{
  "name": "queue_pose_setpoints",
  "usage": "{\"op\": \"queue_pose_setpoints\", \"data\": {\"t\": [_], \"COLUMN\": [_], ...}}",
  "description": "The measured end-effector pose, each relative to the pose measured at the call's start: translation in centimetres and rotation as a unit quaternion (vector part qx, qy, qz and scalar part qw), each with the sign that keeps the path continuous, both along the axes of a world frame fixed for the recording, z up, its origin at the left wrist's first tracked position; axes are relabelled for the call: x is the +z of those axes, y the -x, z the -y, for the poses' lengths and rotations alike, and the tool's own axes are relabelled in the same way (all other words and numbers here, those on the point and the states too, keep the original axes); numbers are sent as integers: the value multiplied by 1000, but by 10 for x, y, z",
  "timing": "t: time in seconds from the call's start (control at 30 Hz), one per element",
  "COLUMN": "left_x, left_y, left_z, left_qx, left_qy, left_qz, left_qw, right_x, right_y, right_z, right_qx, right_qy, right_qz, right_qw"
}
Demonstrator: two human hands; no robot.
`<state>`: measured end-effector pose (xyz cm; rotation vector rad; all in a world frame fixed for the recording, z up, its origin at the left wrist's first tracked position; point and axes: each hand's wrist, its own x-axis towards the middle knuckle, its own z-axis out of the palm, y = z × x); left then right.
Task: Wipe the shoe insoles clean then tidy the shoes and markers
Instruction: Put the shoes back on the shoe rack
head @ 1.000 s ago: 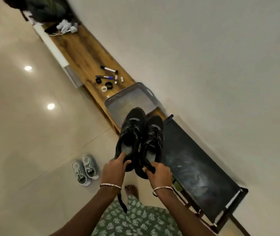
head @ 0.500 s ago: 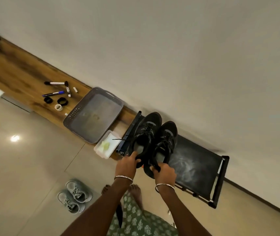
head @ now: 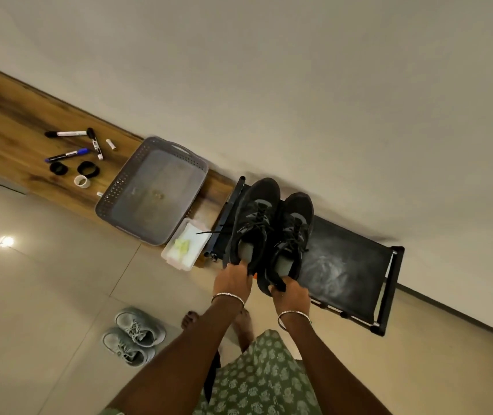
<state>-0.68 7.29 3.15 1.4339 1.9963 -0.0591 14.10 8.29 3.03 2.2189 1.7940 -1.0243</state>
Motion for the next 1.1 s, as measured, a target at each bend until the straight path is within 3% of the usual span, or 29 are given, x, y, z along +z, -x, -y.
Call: {"op": "queue_pose_setpoints", "data": {"t": [0.23, 0.43, 0.53, 0.63, 0.8, 1.1], "left_x": [2, -16, -24, -33, -65, -169], "left_y": [48, 114, 149, 178, 194, 183], "left_z": [35, 103, 149, 203, 274, 345], "left_qx": [-9, 105, 197, 321, 478, 652], "left_qy": [-50, -3, 42, 76, 100, 115], "left_qz": [36, 25, 32, 35, 40, 67], "left_qw": [998, 994, 979, 943, 872, 747], "right_x": [36, 26, 17, 7, -24, -143], "right_y": [39, 114, 154, 197, 252, 312], "right_z": [19, 63, 86, 106, 127, 175], "right_qx": [-23, 133, 257, 386, 517, 675], "right_qy": [-94, -71, -26, -6, 14, 69], "right_qz": [34, -4, -20, -39, -59, 12], "right_qw": [995, 989, 966, 922, 854, 734]}}
